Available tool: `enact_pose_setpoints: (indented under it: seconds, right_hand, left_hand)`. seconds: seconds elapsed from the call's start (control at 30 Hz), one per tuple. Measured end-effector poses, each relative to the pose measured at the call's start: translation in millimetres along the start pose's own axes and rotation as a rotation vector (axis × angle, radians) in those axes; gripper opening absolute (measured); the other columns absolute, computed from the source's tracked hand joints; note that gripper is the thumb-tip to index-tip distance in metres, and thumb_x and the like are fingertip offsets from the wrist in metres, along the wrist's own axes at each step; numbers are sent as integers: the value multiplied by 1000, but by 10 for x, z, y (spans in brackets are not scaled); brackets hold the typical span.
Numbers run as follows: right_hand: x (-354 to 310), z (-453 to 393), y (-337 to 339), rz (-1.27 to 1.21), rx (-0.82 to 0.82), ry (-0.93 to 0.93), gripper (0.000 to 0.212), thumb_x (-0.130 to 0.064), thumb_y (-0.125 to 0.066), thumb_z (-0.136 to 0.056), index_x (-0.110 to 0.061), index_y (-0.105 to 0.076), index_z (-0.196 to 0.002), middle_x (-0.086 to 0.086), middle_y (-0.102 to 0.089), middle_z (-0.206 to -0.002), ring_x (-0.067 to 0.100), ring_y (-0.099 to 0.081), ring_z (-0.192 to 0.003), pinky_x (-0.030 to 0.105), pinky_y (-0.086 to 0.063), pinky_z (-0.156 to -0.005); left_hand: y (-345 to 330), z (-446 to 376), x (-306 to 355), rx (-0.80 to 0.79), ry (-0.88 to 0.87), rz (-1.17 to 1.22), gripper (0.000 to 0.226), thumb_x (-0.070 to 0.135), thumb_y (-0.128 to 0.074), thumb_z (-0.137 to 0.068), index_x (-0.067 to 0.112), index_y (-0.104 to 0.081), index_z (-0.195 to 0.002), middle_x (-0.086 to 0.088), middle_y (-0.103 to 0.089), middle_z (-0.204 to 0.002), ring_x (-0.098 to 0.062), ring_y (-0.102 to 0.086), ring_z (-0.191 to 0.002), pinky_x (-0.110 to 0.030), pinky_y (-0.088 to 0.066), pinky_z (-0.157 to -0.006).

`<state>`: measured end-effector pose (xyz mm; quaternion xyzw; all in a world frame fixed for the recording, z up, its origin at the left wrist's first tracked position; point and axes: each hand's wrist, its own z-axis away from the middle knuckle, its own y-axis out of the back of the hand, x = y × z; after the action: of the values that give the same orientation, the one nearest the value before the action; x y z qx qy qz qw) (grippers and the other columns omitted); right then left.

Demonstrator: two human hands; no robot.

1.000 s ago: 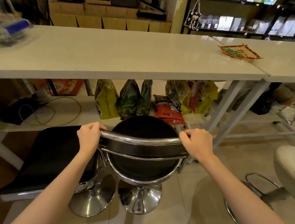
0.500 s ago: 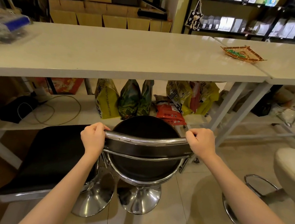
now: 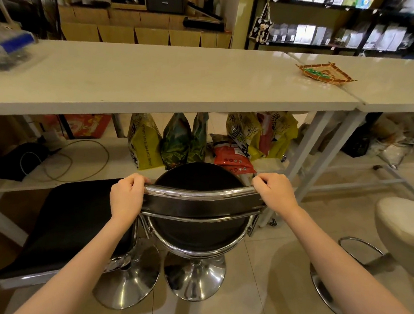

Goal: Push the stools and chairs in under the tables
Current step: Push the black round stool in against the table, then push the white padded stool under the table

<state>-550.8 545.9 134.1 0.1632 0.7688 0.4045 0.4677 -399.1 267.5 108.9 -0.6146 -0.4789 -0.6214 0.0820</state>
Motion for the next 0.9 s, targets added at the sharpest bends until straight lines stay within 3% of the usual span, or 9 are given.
enact_pose_setpoints:
  seconds: [0.07,0.13,0.23,0.37,0.5,0.67,0.9]
  right_hand:
    - [-10,44,35,-30,-10,-39,30,-40,-44,-90,-22,-64,-78,-2,-63,-73,16,-56,-72,34,-41,-63]
    - [-2,113,93,-159,37,-92,24,-36,-46,-96,-21,-62,-106,-4,-63,-96,12,-56,-89,28,-42,-74]
    - [95,219,251,-254,130,-147,31,-33,-46,-97,-17,-53,-123,-5,-57,-109,10,-51,-100,22,-37,-79]
    - [400,414,564,-230,235,-156,39,-37,-48,-95,-19,-46,-130,1,-55,-124,14,-48,-114,34,-40,-95]
    - [862,694,1046,-179,343,-194,44,-36,-49,-95,-17,-43,-134,0,-52,-130,14,-44,-121,32,-37,-97]
    - [1641,1157,1811,-92,436,-274,49,-37,-52,-93,-15,-42,-136,4,-52,-132,19,-44,-123,35,-36,-101]
    - [2616,1816,2871,97,460,-351,57,-47,-46,-87,-14,-44,-134,7,-55,-127,22,-46,-118,41,-37,-100]
  left_hand:
    - [49,2,59,4,-72,-103,26,15,-43,-94,9,-68,-97,-5,-67,-86,-19,-58,-82,-25,-42,-66]
    - [61,9,236,20,-225,-184,28,17,-44,-94,6,-64,-109,-10,-67,-101,-22,-59,-93,-34,-44,-78]
    - [-113,68,703,-48,-434,-162,42,28,-36,-89,7,-60,-115,-12,-64,-111,-25,-56,-104,-40,-41,-86]
    - [-653,313,1301,-193,-631,-169,52,38,-29,-87,10,-57,-121,-9,-61,-120,-24,-52,-112,-39,-38,-92]
    - [-1337,653,1754,-321,-789,-167,51,39,-32,-88,12,-52,-126,-8,-58,-123,-23,-50,-114,-32,-33,-91]
    - [-2271,1108,2313,-450,-849,-112,57,44,-28,-90,14,-45,-134,-9,-50,-135,-23,-43,-125,-43,-36,-101]
    - [-3501,1951,3127,-561,-860,-26,67,53,-19,-87,15,-37,-140,-8,-43,-141,-23,-36,-130,-39,-29,-105]
